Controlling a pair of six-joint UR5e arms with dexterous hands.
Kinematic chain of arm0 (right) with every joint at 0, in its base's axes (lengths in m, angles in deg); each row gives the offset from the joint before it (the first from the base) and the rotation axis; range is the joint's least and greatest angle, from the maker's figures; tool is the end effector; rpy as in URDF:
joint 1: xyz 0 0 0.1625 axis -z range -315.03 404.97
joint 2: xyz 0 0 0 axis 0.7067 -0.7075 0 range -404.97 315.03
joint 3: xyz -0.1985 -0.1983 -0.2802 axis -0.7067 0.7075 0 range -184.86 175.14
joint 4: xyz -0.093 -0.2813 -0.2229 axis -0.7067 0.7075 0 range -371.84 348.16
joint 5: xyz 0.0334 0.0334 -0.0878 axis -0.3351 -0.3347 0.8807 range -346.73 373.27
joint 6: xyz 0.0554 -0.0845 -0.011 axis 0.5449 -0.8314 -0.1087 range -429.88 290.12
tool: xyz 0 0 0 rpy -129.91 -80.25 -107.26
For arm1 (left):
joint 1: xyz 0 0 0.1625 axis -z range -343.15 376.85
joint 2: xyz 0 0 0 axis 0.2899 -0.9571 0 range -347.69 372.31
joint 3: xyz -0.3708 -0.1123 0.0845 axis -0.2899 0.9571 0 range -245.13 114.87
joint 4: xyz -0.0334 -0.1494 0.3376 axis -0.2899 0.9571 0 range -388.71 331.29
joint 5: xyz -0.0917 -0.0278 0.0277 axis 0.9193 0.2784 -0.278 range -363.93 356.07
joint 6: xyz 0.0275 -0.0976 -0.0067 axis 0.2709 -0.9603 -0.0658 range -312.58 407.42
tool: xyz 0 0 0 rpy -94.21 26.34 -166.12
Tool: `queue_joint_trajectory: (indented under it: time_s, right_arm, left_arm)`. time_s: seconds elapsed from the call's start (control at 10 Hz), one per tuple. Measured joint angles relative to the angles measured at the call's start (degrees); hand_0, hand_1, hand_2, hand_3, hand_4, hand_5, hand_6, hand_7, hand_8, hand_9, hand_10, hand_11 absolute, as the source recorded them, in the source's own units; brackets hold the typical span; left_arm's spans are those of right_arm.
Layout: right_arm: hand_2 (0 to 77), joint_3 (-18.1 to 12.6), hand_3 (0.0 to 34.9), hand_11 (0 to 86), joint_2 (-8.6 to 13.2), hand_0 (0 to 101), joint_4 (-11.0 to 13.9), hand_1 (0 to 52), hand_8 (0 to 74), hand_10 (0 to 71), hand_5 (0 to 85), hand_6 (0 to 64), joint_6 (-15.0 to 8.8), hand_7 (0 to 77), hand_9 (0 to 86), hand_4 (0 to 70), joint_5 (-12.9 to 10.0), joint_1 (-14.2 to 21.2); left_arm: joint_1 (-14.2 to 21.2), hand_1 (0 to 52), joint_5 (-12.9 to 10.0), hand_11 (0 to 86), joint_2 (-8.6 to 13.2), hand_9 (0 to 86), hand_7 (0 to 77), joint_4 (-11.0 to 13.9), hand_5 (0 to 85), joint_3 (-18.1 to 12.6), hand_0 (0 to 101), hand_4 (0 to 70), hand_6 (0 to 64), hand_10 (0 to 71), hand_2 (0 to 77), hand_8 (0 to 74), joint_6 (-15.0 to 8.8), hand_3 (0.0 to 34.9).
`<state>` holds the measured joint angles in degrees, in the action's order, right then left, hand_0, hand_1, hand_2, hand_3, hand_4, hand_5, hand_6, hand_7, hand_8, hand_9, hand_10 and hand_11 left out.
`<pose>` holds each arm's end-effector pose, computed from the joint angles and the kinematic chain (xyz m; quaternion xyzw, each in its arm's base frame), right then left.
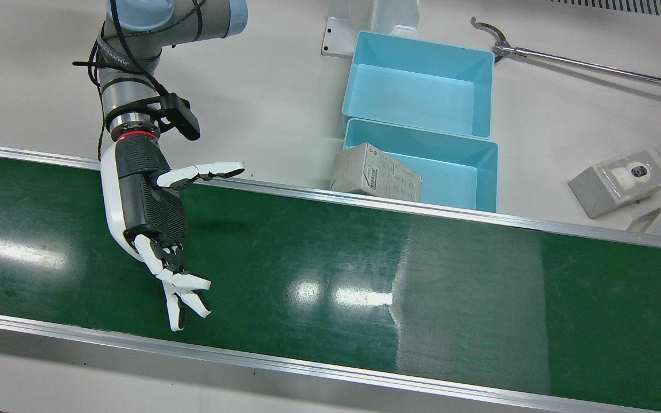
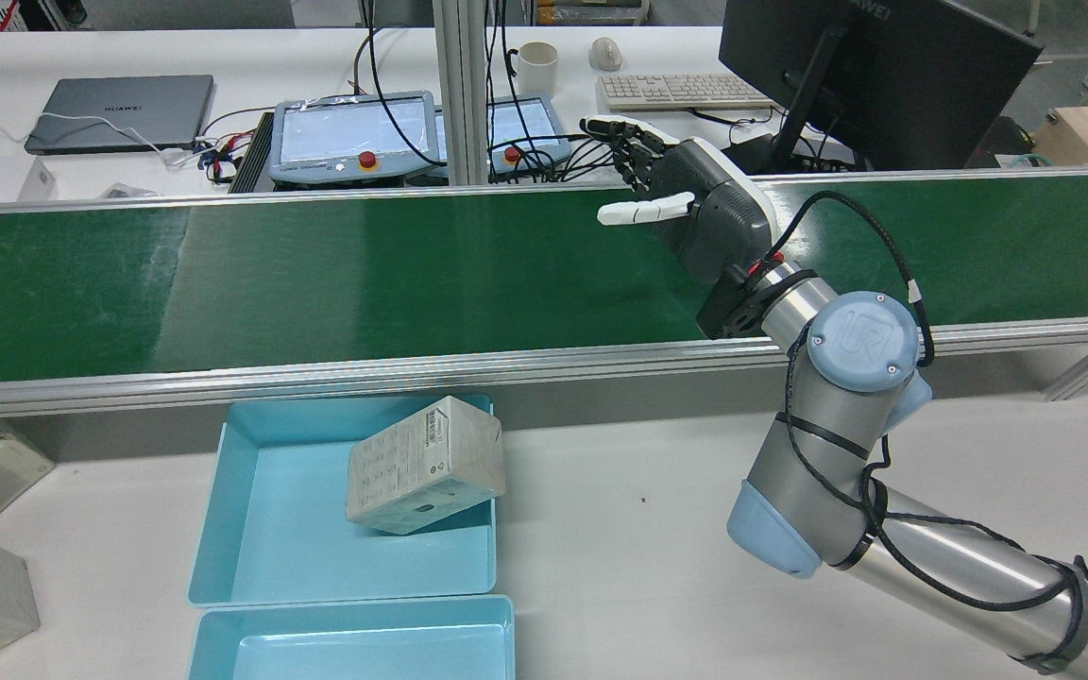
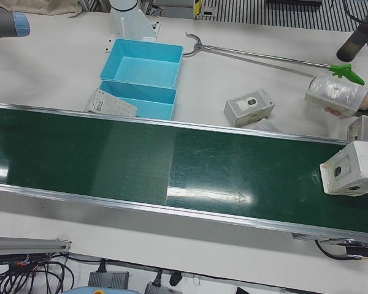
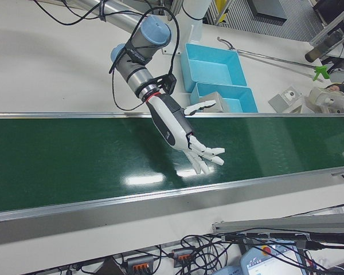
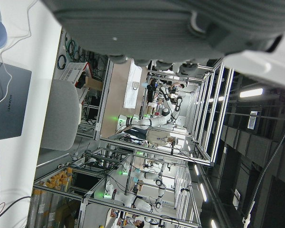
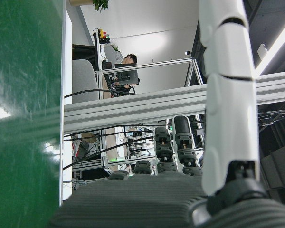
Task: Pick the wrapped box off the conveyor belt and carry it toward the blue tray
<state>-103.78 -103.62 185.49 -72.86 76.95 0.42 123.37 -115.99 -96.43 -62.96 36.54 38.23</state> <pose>-0.2975 -0.5431 0.3338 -0.1768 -0.8021 0.5684 0.0476 -0.2371 -0.4647 0.4689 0.0966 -0.6779 0.7281 0.0321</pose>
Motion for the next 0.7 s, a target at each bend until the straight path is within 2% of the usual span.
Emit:
queue_joint_trajectory:
  time_s: [0.2,0.7]
  right_arm:
    - [11.4,0.2,0.4,0.5,0.0,50,0.0,17.5,1.1,0.0,25.1,7.1,-0.1,7.1,4.4,13.1,0.0,0.1]
    - [13.1,0.3,1.0,0.5,-0.1,50,0.0,17.5,1.1,0.0,25.1,7.1,-0.2,7.1,4.4,13.1,0.0,0.2]
  left_arm:
    - [0.0,0.0,0.0,0.5,0.0,0.0,0.5,0.0,1.1,0.0,0,0.0,0.5,0.5,0.5,0.5,0.0,0.0]
    - [0.0,0.0,0.0,0.5,0.0,0.0,0.0,0.0,1.1,0.0,0,0.0,0.5,0.5,1.1,0.5,0.0,0.0]
